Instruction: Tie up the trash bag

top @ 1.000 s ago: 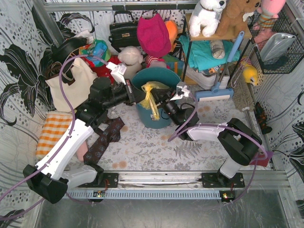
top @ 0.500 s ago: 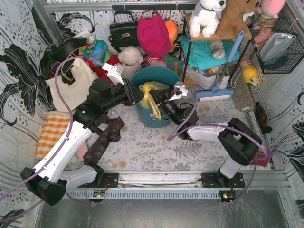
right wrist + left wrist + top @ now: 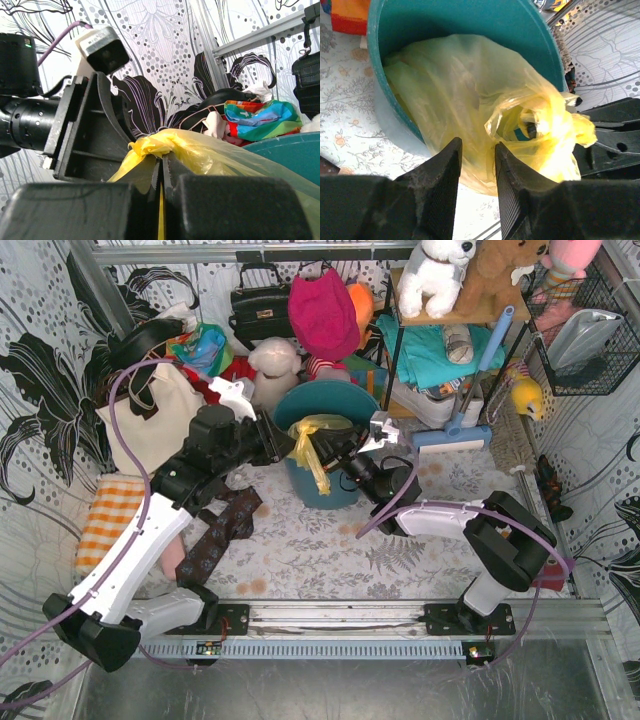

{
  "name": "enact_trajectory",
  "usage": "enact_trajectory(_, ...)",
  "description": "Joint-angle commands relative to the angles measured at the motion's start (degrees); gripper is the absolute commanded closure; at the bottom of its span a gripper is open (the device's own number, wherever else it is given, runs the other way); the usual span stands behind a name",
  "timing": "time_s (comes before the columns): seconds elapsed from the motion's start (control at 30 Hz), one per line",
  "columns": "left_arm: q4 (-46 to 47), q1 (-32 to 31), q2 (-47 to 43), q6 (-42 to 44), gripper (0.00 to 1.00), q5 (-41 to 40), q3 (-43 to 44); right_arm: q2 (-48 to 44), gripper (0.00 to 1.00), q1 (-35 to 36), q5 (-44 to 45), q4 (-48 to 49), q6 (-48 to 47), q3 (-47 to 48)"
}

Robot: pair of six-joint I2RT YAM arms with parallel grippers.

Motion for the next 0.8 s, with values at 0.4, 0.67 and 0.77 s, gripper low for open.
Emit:
enact_trajectory(0.4,-2.8,0.3,1.9,7.3,0.57,-7.3,12.4,-1.3,1.0,0.1,-2.2,4.8,1.8,1.1)
enact_trajectory(0.67,3.5,0.3,5.3,4.7,0.56,2.8,12.0,-1.5,1.0,0.1,-2.6,4.2,1.9,0.9)
enact_trajectory(0.77,3.2,0.3,6.4,4.8,0.58,3.0,12.1,-1.4,1.0,0.2,-2.7,4.1,2.0,1.0)
